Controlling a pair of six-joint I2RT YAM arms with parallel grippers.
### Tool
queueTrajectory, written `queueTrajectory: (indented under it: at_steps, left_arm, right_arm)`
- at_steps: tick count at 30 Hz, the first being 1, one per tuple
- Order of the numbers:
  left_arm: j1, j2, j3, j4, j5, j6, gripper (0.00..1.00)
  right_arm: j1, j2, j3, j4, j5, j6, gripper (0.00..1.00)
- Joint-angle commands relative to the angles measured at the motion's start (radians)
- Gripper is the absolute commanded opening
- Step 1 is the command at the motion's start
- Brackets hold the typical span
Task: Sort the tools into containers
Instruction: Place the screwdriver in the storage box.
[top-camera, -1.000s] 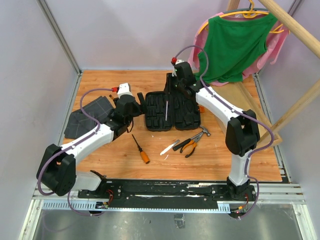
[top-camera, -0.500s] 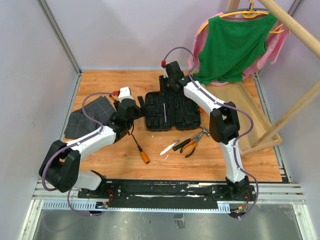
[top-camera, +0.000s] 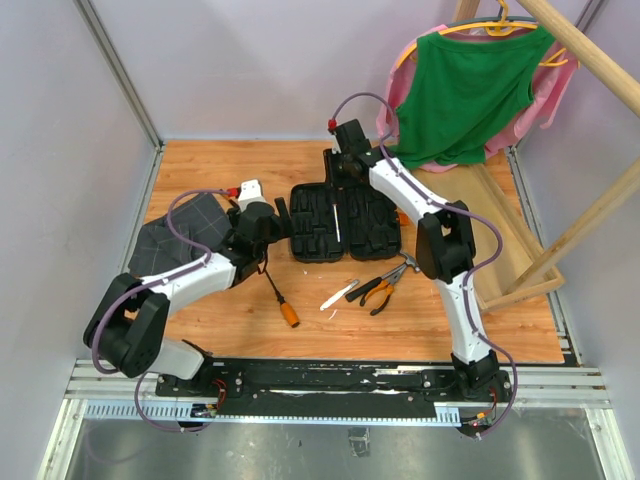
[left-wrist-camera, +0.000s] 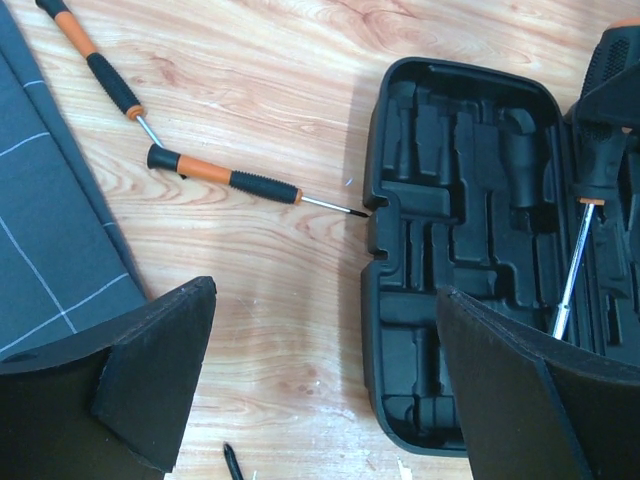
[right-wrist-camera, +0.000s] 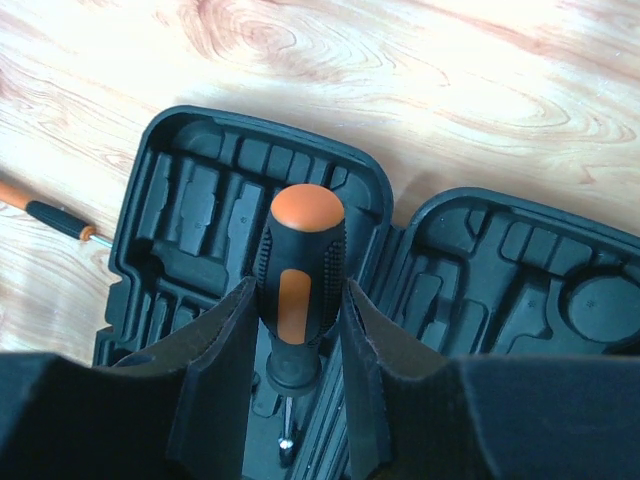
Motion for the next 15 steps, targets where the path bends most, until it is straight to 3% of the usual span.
queueTrajectory:
  at_steps: [1, 15]
  left_arm:
    - [0.007, 0.025, -0.001, 0.051, -0.041, 0.001, 0.95]
    - [0.010, 0.091, 0.035, 0.026, -0.046, -0.014, 0.96]
  right_arm:
    - [-0.014, 0.041, 0.030, 0.012, 0.015, -0.012, 0.05]
    - [-0.020, 0.128, 0.033, 0.064, 0.041, 0.047, 0.14]
